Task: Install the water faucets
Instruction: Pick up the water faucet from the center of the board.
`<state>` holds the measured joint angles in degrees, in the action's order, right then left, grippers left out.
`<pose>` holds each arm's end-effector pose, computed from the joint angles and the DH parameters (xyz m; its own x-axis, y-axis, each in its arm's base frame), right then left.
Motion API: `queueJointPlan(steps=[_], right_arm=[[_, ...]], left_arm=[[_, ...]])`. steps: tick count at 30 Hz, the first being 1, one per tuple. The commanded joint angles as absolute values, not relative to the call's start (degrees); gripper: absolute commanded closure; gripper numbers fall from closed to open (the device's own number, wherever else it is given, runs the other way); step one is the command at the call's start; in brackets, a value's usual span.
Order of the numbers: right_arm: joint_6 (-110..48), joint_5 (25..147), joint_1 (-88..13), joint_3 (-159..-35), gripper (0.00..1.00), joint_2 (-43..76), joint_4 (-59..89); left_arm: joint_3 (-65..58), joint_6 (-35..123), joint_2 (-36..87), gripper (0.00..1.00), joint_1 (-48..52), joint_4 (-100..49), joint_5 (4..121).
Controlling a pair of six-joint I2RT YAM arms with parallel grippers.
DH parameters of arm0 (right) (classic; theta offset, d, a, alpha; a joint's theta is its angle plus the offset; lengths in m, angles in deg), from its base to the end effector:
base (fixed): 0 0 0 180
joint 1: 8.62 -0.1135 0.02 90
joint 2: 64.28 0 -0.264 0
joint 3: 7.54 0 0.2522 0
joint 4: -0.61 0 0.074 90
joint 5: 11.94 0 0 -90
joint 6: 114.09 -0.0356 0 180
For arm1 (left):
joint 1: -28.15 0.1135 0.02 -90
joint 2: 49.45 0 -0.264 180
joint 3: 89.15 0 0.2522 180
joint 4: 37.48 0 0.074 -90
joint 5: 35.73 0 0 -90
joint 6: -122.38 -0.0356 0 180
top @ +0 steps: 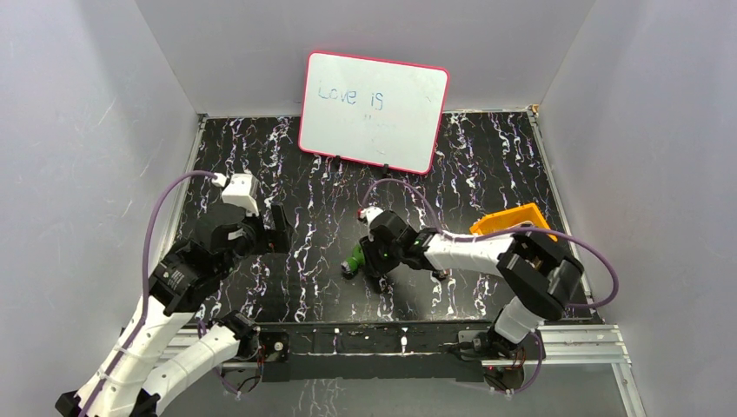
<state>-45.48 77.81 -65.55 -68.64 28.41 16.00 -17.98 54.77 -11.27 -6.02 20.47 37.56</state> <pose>0.1758 0.2697 0.1650 -0.6765 -0.3706 -0.6364 -0.6333 0.7338 0.2459 0.1067 -0.0601 0.3684 -0.4456 -0.1385 -0.8845 0.1650 0.9583 -0.2331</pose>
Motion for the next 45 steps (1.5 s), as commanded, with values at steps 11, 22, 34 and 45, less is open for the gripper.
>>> queueJointPlan(steps=[11, 22, 34, 45], right_arm=[[-46.3, 87.2, -55.4, -70.3, 0.97, 2.2, 29.1], [-52.3, 94.9, -52.4, -70.9, 1.00, -5.3, 31.5], [-54.0, 117.3, -51.9, -74.3, 1.00, -6.2, 29.5], [-54.4, 127.2, -51.9, -77.7, 1.00, -4.6, 26.8]], left_arm=[[-4.6, 34.3, -5.5, 0.02, -5.6, 14.6, 39.0], [-12.6, 17.4, -8.9, 0.02, -5.6, 12.2, 63.7], [-17.4, -2.2, -13.2, 0.02, -5.6, 12.0, 85.8], [-17.3, -12.2, -6.9, 0.02, -5.6, 11.2, 97.2]])
